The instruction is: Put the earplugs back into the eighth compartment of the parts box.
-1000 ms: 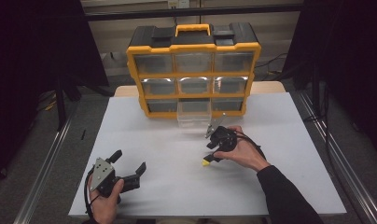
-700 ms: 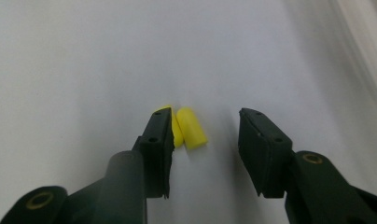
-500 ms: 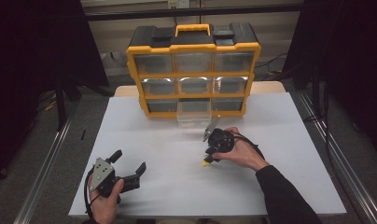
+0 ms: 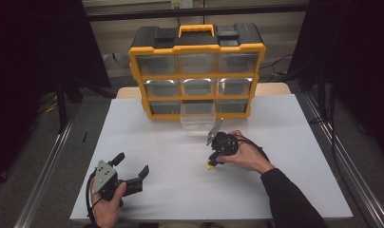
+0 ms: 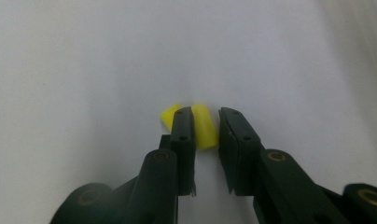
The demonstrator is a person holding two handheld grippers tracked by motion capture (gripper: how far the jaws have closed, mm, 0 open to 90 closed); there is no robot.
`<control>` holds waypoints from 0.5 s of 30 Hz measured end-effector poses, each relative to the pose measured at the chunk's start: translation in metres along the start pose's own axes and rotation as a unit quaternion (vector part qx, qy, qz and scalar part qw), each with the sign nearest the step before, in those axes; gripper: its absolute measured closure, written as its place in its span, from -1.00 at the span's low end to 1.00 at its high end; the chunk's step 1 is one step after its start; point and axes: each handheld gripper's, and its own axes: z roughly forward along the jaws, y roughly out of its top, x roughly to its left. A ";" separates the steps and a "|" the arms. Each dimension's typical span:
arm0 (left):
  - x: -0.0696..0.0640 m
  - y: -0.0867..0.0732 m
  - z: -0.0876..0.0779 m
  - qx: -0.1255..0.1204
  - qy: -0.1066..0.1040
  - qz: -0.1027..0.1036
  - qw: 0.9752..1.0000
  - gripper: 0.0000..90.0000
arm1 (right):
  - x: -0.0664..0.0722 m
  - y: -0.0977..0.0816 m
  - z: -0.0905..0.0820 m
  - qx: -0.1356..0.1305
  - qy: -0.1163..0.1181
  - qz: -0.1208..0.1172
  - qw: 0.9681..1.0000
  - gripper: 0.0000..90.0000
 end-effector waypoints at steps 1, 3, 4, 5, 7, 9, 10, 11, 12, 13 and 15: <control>0.000 0.000 0.000 -0.002 0.000 -0.002 1.000 -0.95 | 0.000 0.000 0.000 0.000 0.000 0.004 1.000 0.72; 0.000 0.000 0.000 0.000 0.000 0.002 1.000 -0.95 | 0.000 0.000 -0.001 -0.001 0.000 0.008 1.000 0.77; 0.001 0.000 0.000 0.000 0.000 0.003 1.000 -0.95 | 0.000 0.000 -0.001 -0.002 0.000 0.008 1.000 0.78; 0.001 0.000 0.000 0.000 0.000 0.003 1.000 -0.95 | -0.001 0.000 -0.001 -0.003 -0.001 0.008 1.000 0.79; 0.000 0.000 0.000 -0.001 0.001 -0.001 1.000 -0.95 | -0.001 -0.001 -0.001 -0.005 -0.001 0.010 1.000 0.80; 0.000 0.000 0.000 -0.001 0.001 -0.001 1.000 -0.95 | -0.001 -0.001 -0.002 -0.007 -0.002 0.011 1.000 0.80; 0.000 0.000 0.000 -0.001 0.001 0.001 1.000 -0.95 | -0.001 -0.001 -0.002 -0.008 -0.002 0.013 1.000 0.80; 0.000 0.000 0.000 -0.001 0.001 0.001 1.000 -0.95 | -0.001 -0.001 -0.002 -0.009 -0.003 0.012 1.000 0.80; 0.000 0.000 0.000 -0.001 0.001 0.001 1.000 -0.95 | 0.000 0.000 -0.002 -0.011 -0.004 0.016 1.000 0.80; 0.000 0.000 0.000 -0.001 0.001 0.001 1.000 -0.95 | -0.001 0.000 -0.003 -0.011 -0.004 0.013 1.000 0.80; 0.001 0.000 0.000 0.000 0.001 0.003 1.000 -0.95 | -0.001 -0.001 -0.004 -0.015 -0.004 0.013 1.000 0.80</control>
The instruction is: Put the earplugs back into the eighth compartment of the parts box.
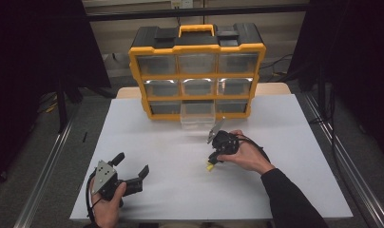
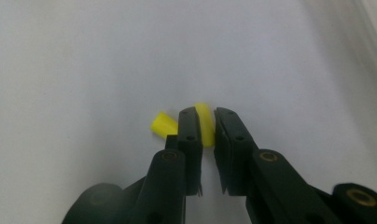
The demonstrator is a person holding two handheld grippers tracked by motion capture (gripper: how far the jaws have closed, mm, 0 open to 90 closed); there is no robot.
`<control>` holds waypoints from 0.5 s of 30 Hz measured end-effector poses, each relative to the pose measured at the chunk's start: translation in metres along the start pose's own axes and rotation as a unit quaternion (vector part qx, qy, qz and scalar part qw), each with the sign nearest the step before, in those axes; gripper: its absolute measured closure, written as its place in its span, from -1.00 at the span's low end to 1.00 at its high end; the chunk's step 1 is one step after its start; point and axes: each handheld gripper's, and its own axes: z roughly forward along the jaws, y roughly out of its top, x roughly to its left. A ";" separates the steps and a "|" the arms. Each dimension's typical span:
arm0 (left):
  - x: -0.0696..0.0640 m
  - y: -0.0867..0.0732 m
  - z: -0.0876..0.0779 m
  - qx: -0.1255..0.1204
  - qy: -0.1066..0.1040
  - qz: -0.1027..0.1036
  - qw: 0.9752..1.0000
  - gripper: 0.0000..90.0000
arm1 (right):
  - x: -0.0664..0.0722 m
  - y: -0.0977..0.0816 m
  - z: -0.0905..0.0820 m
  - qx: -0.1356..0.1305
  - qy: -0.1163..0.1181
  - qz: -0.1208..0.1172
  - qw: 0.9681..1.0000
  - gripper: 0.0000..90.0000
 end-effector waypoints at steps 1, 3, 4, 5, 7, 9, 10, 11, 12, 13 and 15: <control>0.000 0.000 0.000 0.000 0.000 -0.001 1.000 -0.95 | 0.000 0.000 -0.001 -0.002 -0.001 0.001 1.000 0.80; 0.000 0.000 0.000 -0.001 0.000 -0.002 1.000 -0.95 | 0.000 -0.001 -0.003 -0.006 -0.004 0.004 1.000 0.80; 0.000 0.000 0.000 0.000 0.000 -0.001 1.000 -0.95 | -0.001 -0.001 -0.004 -0.009 -0.006 0.007 1.000 0.80; -0.001 0.000 0.000 -0.001 0.000 -0.004 1.000 -0.95 | -0.001 -0.001 -0.005 -0.011 -0.006 0.007 1.000 0.80; 0.000 0.000 0.000 -0.001 0.000 -0.004 1.000 -0.95 | -0.002 -0.002 -0.007 -0.018 -0.006 0.011 1.000 0.80; 0.000 0.000 0.000 -0.001 0.000 -0.003 1.000 -0.95 | -0.003 -0.003 -0.008 -0.026 -0.008 0.013 1.000 0.80; -0.001 0.000 0.000 -0.001 0.000 -0.005 1.000 -0.95 | -0.003 -0.003 -0.009 -0.029 -0.008 0.016 0.999 0.80; -0.001 0.000 0.000 -0.001 0.000 -0.005 1.000 -0.95 | -0.004 -0.003 -0.010 -0.034 -0.006 0.017 0.999 0.80; -0.001 0.000 0.000 -0.001 0.000 -0.005 1.000 -0.95 | -0.003 -0.003 -0.011 -0.037 -0.007 0.021 0.999 0.80; 0.000 0.000 0.000 -0.001 0.000 -0.005 1.000 -0.95 | -0.004 -0.004 -0.012 -0.042 -0.007 0.019 0.999 0.80; -0.001 0.000 0.000 -0.002 0.000 -0.005 1.000 -0.95 | -0.003 -0.004 -0.013 -0.047 -0.008 0.025 0.999 0.80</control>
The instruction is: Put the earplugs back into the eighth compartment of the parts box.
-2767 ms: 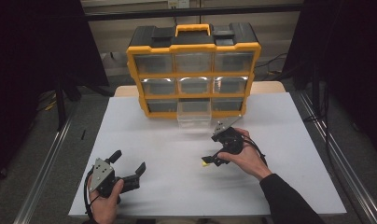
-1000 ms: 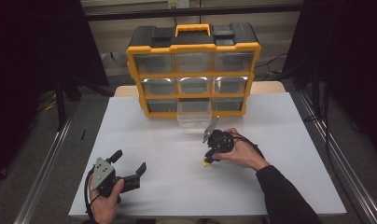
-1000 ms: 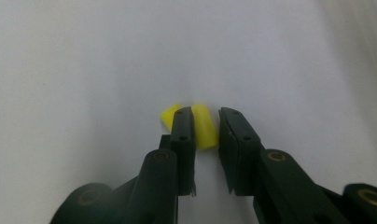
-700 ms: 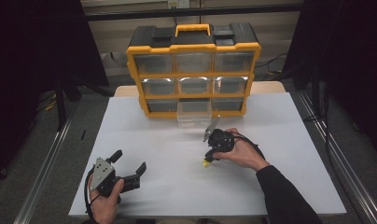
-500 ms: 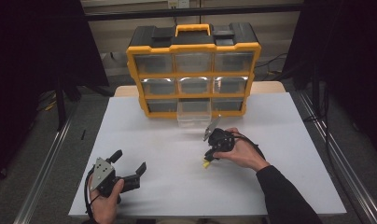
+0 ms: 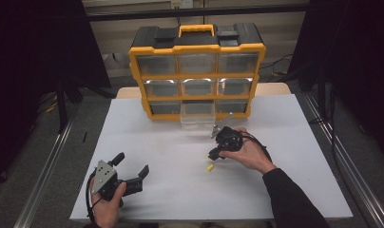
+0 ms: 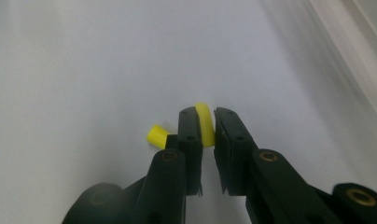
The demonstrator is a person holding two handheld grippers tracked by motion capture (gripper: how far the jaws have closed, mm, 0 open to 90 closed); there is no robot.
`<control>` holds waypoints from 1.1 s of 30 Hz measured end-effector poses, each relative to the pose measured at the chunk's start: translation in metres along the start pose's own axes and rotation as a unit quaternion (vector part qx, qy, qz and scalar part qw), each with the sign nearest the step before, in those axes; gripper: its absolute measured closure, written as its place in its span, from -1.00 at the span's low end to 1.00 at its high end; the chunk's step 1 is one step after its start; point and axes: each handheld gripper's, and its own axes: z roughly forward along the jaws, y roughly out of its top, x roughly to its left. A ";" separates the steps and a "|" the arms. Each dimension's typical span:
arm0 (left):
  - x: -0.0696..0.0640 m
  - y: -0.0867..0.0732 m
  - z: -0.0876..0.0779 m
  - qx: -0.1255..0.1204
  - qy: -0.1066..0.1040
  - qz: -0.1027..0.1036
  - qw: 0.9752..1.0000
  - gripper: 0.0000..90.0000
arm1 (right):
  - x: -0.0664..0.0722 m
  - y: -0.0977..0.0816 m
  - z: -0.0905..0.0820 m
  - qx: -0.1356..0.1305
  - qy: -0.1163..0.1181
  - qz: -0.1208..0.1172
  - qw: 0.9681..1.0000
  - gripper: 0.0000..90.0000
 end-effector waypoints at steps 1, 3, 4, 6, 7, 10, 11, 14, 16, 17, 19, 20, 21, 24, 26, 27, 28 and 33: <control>0.000 0.000 0.000 0.000 0.000 0.000 1.000 -0.95 | 0.000 0.000 -0.001 -0.004 -0.001 -0.002 1.000 0.80; 0.000 0.000 0.000 0.000 0.000 0.002 1.000 -0.95 | 0.001 0.001 -0.002 -0.012 0.003 -0.003 1.000 0.80; 0.000 0.000 0.000 0.000 0.000 0.001 1.000 -0.95 | 0.001 0.001 -0.003 -0.016 0.004 -0.004 1.000 0.80; 0.000 0.000 0.000 -0.001 0.001 0.000 1.000 -0.95 | 0.002 0.002 -0.005 -0.020 0.005 -0.002 1.000 0.80; 0.000 0.000 0.000 -0.001 0.001 0.000 1.000 -0.95 | 0.002 0.002 -0.005 -0.025 0.006 -0.002 1.000 0.80; 0.000 0.000 0.000 -0.002 0.000 0.000 1.000 -0.95 | 0.002 0.002 -0.007 -0.034 0.008 -0.001 0.999 0.80; 0.000 0.000 0.000 -0.002 0.001 0.000 1.000 -0.95 | 0.002 0.002 -0.008 -0.037 0.009 -0.001 0.999 0.80; 0.000 0.000 0.000 -0.002 0.000 0.000 1.000 -0.95 | 0.002 0.002 -0.012 -0.048 0.009 0.002 0.999 0.80; 0.000 0.000 0.000 -0.001 0.000 0.001 1.000 -0.95 | 0.002 0.002 -0.014 -0.055 0.007 0.001 0.998 0.80; 0.000 0.000 0.000 -0.001 0.000 0.000 1.000 -0.95 | 0.002 0.002 -0.016 -0.060 0.009 0.003 0.998 0.80; 0.000 0.000 0.000 -0.001 0.000 0.000 1.000 -0.95 | 0.002 0.003 -0.019 -0.069 0.007 0.004 0.998 0.80; 0.000 0.000 0.000 -0.001 0.000 0.000 1.000 -0.95 | 0.002 0.003 -0.020 -0.073 0.008 0.002 0.997 0.80; 0.000 0.000 0.000 -0.001 0.000 0.000 1.000 -0.95 | 0.003 0.003 -0.022 -0.078 0.007 0.004 0.997 0.80; 0.000 0.000 0.000 0.001 -0.001 0.004 1.000 -0.95 | 0.004 0.004 -0.026 -0.088 0.000 0.005 0.996 0.80; 0.000 0.000 0.000 0.001 -0.002 0.004 1.000 -0.95 | 0.003 0.004 -0.029 -0.096 0.000 0.004 0.995 0.80; 0.000 0.000 0.000 0.001 -0.002 0.004 1.000 -0.95 | 0.004 0.005 -0.030 -0.099 -0.001 0.004 0.995 0.80; 0.000 0.000 0.000 0.001 -0.002 0.004 1.000 -0.95 | 0.004 0.005 -0.031 -0.102 -0.001 0.004 0.995 0.80; 0.000 0.000 0.001 0.000 -0.008 0.002 1.000 -0.95 | 0.005 0.009 -0.035 -0.106 -0.003 0.001 0.994 0.80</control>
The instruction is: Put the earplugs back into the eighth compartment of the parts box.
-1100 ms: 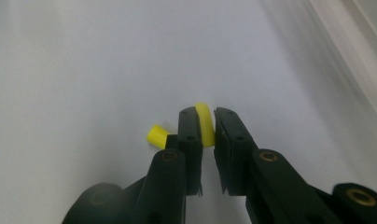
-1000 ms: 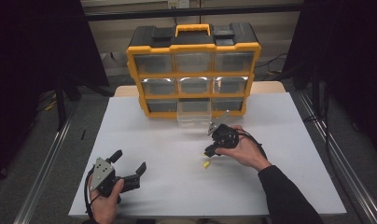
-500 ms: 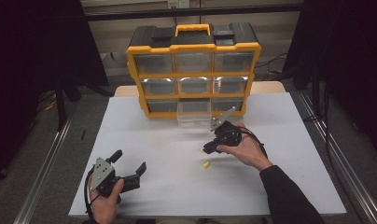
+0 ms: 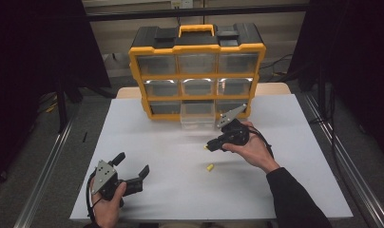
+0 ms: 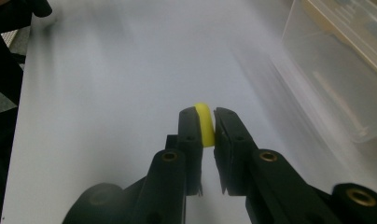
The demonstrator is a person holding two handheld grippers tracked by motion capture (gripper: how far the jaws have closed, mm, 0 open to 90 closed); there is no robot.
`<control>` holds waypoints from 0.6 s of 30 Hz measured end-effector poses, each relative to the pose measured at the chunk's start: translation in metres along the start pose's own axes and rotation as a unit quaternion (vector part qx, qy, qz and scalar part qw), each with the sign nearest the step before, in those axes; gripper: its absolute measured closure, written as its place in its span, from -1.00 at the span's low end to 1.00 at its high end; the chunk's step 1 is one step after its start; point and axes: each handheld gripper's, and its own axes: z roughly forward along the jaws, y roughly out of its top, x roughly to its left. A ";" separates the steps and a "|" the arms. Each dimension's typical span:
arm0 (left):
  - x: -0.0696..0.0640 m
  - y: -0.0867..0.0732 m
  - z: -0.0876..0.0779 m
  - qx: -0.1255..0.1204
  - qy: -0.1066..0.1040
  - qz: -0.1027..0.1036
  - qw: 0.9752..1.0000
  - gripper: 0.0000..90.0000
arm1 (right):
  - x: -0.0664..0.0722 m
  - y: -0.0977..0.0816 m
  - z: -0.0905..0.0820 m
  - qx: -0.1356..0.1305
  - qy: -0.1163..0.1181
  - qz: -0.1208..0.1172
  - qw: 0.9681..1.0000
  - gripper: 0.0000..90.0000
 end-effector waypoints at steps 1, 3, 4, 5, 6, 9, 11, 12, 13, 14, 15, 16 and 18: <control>0.000 0.000 0.000 0.000 0.001 0.001 1.000 -0.95 | 0.000 0.001 0.000 -0.001 0.000 -0.001 1.000 0.80; 0.000 0.000 0.000 0.000 0.001 0.002 1.000 -0.95 | 0.000 0.003 0.000 -0.004 0.000 -0.002 1.000 0.80; 0.000 0.000 0.000 -0.001 0.001 0.001 1.000 -0.95 | 0.000 0.005 -0.001 -0.004 0.000 -0.003 1.000 0.80; 0.000 0.000 0.000 -0.001 0.001 0.001 1.000 -0.95 | 0.000 0.007 -0.001 -0.006 0.000 -0.005 1.000 0.80; 0.000 0.000 0.000 -0.002 0.001 0.001 1.000 -0.95 | 0.000 0.010 -0.002 -0.006 -0.001 -0.007 1.000 0.80; 0.000 0.000 -0.001 -0.002 0.001 0.002 1.000 -0.95 | -0.002 0.017 -0.007 -0.011 -0.006 -0.009 1.000 0.80; 0.001 0.000 -0.001 -0.002 0.001 0.004 1.000 -0.95 | -0.003 0.023 -0.010 -0.013 -0.010 -0.012 1.000 0.81; 0.001 0.000 -0.001 -0.002 0.002 0.002 1.000 -0.95 | -0.003 0.024 -0.011 -0.013 -0.012 -0.011 1.000 0.81; 0.001 0.000 -0.001 -0.003 0.002 0.004 1.000 -0.95 | -0.004 0.026 -0.011 -0.013 -0.014 -0.012 1.000 0.81; 0.001 0.000 -0.001 -0.003 0.002 0.004 1.000 -0.95 | -0.005 0.029 -0.012 -0.011 -0.015 -0.012 1.000 0.81; 0.001 0.001 -0.001 -0.003 0.002 0.004 1.000 -0.95 | -0.006 0.031 -0.013 -0.012 -0.017 -0.011 1.000 0.81; 0.001 0.001 -0.001 -0.003 0.002 0.004 1.000 -0.95 | -0.007 0.033 -0.014 -0.013 -0.018 -0.013 1.000 0.81; 0.001 0.001 -0.001 -0.003 0.002 0.004 1.000 -0.95 | -0.007 0.038 -0.016 -0.013 -0.020 -0.015 1.000 0.81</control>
